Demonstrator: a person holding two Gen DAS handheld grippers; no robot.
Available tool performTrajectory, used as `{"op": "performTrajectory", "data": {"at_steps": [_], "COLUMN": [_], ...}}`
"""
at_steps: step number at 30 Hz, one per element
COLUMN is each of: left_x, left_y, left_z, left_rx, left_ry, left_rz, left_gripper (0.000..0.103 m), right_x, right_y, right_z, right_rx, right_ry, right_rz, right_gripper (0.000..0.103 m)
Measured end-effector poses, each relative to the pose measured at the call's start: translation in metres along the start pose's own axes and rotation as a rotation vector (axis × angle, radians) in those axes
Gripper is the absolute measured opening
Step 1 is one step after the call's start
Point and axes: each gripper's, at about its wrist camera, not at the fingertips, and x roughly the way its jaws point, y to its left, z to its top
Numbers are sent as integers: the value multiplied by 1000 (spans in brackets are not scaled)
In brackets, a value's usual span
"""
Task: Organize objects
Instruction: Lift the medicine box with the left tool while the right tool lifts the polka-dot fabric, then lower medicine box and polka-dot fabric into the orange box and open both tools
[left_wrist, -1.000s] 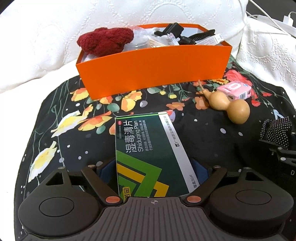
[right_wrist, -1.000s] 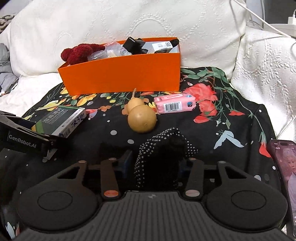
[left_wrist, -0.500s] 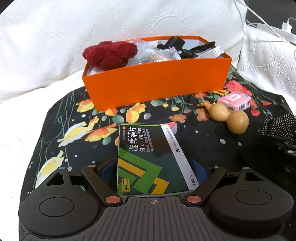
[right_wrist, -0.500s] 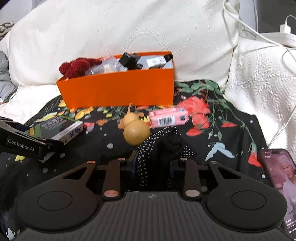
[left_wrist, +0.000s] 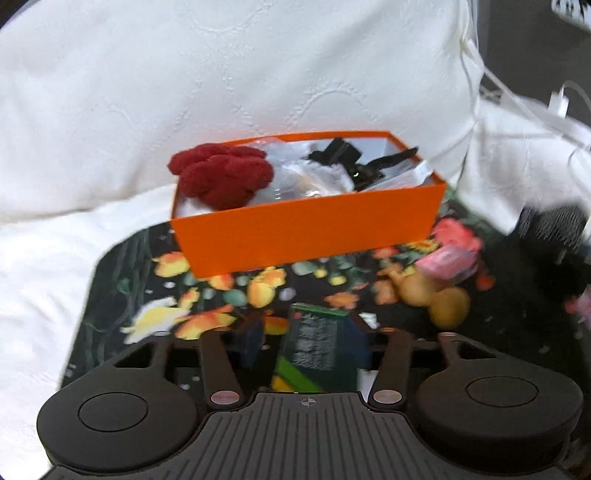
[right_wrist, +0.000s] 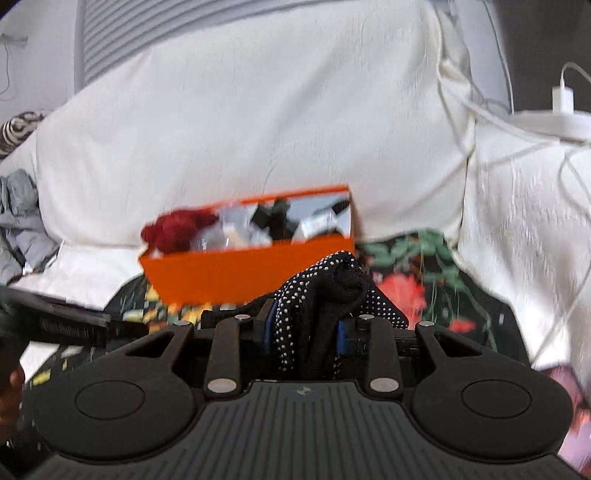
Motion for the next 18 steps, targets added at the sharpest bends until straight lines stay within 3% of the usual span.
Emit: {"op": "performTrajectory", "data": {"at_steps": [5,8,10,12,18], "left_x": [16,52,77,75,37], "left_y": [-14,-30,-25,-9,-1], "left_z": [-4,-8,-14,-14,-1], "left_rx": [77,168,141,51,14], "left_ry": [70,163,218,201,105], "left_rz": [3,45,60,-11,-37], "left_gripper": [103,103,103,103,103], "right_x": [1,8,5,1,0], "right_y": [-7,-11,-11,-11,-13], "right_z": [2,-4,-3,0,10], "right_rx": [29,51,48,52,86], "right_ry": [-32,9,1,-15,-21], "right_rz": [6,6,11,18,49], "right_gripper": [36,36,36,36,36]}}
